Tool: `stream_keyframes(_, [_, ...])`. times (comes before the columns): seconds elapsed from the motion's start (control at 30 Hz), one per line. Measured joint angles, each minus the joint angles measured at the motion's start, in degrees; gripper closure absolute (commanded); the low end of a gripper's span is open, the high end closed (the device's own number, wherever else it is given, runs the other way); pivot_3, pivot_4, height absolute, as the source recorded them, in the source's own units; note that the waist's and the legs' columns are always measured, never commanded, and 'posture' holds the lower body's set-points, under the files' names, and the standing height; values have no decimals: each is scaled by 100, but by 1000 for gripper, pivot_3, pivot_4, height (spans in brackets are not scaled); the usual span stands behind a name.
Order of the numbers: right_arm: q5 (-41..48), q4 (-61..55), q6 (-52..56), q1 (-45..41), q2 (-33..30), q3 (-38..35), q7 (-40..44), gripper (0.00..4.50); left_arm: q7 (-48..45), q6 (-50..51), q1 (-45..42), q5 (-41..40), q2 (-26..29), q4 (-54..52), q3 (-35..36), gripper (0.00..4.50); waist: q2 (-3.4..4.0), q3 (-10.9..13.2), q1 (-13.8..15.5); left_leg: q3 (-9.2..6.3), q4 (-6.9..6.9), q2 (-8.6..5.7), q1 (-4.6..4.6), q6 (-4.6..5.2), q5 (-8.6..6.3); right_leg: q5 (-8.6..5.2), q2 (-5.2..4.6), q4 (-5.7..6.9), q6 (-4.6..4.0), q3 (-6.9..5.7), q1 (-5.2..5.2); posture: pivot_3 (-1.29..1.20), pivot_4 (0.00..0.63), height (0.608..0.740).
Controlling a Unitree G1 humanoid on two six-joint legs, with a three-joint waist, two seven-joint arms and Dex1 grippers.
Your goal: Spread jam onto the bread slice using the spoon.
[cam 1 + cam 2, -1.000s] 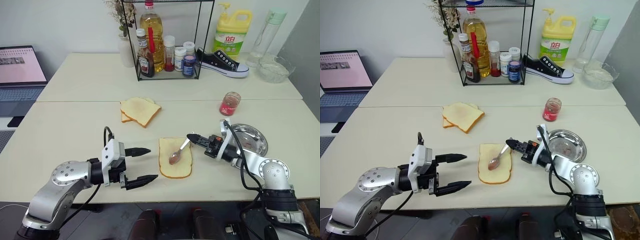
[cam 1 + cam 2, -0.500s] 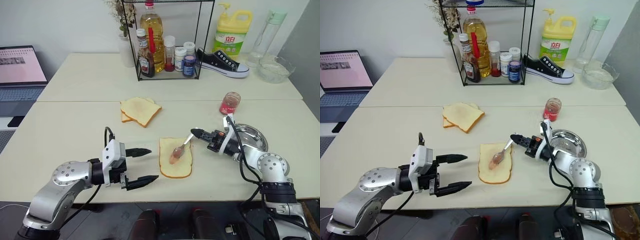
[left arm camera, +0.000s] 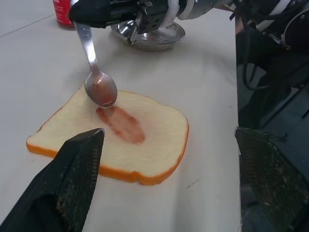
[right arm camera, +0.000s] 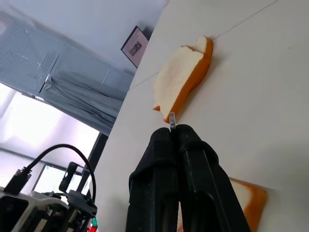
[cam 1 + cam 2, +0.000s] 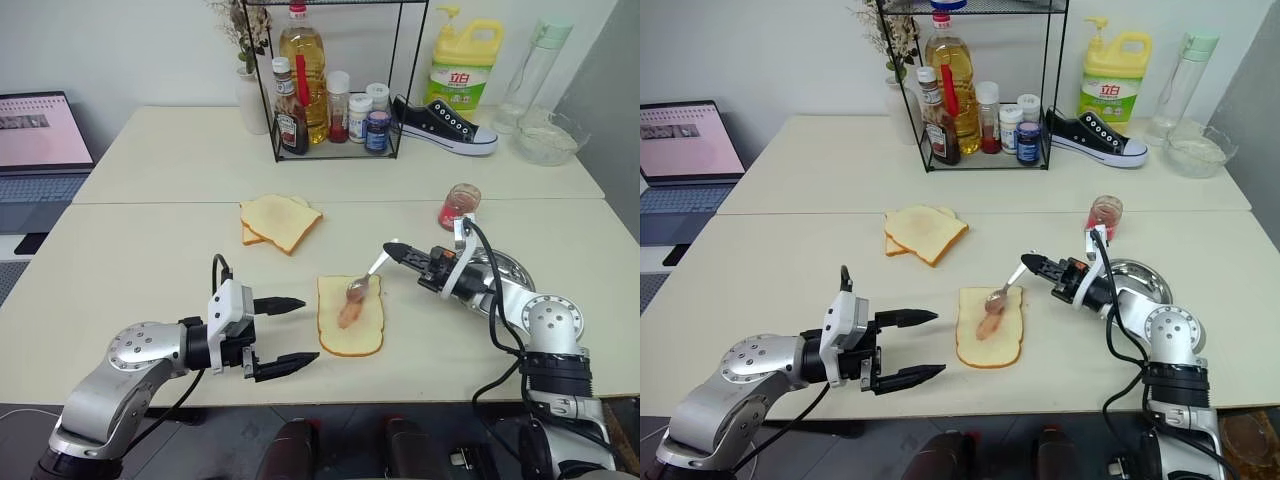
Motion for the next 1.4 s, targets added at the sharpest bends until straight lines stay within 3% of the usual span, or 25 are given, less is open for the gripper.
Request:
stream_keyframes(0.47, [-571, 64, -138, 184, -118, 96, 125, 4466, -15, -13, 7, 4, -2, 2, -2, 0, 0, 0, 7, 1, 0, -1, 0, 0, 0, 0, -1, -1, 0, 0, 1, 0, 150, 740])
stream_keyframes(0.83, [-137, -255, 292, 360, -218, -351, -109, 4466, -19, -13, -120, 9, -104, 23, -113, 0, 0, 0, 4, 0, 0, -1, 0, 0, 0, 0, 0, 0, 0, 0, 1, 0, 150, 740])
stream_keyframes(1.0, [606, -561, 447, 266, -75, -651, -580, 4466, -52, 49, -348, -19, -96, 38, -122, 0, 0, 1, 5, 0, 1, -1, -1, 0, 0, 0, 0, 1, 0, 0, 1, 0, 150, 740])
stream_keyframes(1.1, [1303, -910, 423, 80, -156, -929, -1130, 4466, -161, 265, -919, -127, -77, 126, -170, 0, -3, 3, 20, -2, 4, -5, -3, 0, 0, 0, 0, 3, 1, -4, 2, 0, 150, 740])
stream_keyframes(1.17, [1770, -1266, 285, 42, -515, -1233, -1634, 4466, -242, 416, -1937, -76, -164, 454, -426, 0, -7, 7, 117, -12, 13, -12, -8, 2, 2, 2, 6, 1, 5, -20, 8, 0, 150, 740])
stream_keyframes(1.23, [1951, -1633, 48, 133, -890, -1601, -2013, 4466, -210, 434, -2890, 123, -471, 874, -677, 0, -10, 6, 174, -10, 13, -19, -5, 3, 3, 8, 13, -20, 16, -20, 25, 0, 150, 740])
stream_keyframes(1.4, [1953, -1951, -498, 655, -1205, -2006, -2599, 4466, -211, 426, -4078, 493, -1312, 1768, -1365, 0, -16, 4, 63, 23, 7, -16, -6, 14, -3, 19, 14, -61, 34, -6, 29, 0, 150, 740])
